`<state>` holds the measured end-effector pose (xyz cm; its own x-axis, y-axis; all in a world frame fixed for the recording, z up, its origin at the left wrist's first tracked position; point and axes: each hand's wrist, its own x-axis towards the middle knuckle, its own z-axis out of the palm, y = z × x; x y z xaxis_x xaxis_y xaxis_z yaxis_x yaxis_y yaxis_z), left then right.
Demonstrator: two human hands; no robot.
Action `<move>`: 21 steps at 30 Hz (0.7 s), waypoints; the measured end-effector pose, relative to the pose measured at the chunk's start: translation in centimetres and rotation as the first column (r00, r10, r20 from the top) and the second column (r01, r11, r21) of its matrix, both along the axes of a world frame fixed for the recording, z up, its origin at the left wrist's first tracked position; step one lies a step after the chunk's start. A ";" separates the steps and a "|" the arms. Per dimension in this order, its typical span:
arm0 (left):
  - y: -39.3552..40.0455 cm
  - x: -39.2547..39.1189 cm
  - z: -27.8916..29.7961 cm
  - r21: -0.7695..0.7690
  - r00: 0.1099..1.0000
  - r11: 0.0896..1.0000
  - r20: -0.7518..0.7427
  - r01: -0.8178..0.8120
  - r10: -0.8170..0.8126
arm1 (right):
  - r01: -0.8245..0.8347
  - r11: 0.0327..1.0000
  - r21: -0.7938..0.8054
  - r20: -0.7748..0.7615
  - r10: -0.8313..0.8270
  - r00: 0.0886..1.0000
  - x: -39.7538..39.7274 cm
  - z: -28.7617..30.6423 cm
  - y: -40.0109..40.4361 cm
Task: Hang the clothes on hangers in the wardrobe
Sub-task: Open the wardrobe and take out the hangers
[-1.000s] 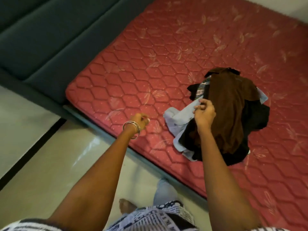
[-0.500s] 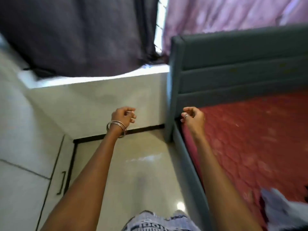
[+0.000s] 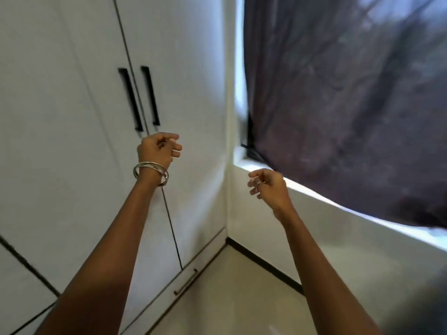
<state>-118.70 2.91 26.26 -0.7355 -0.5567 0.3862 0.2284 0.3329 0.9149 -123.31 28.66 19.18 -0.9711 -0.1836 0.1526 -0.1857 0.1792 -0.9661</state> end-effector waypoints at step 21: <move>-11.0 -12.9 11.0 0.043 0.829 0.858 -0.239 -0.511 0.506 | -0.699 0.705 -0.119 0.006 0.705 0.709 -19.0 8.3 -30.3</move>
<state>-131.58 -8.06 37.30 -0.2374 -0.8163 0.5266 0.2272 0.4804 0.8471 -142.35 -1.61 27.48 -0.5738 -0.8016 0.1677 -0.1722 -0.0821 -0.9816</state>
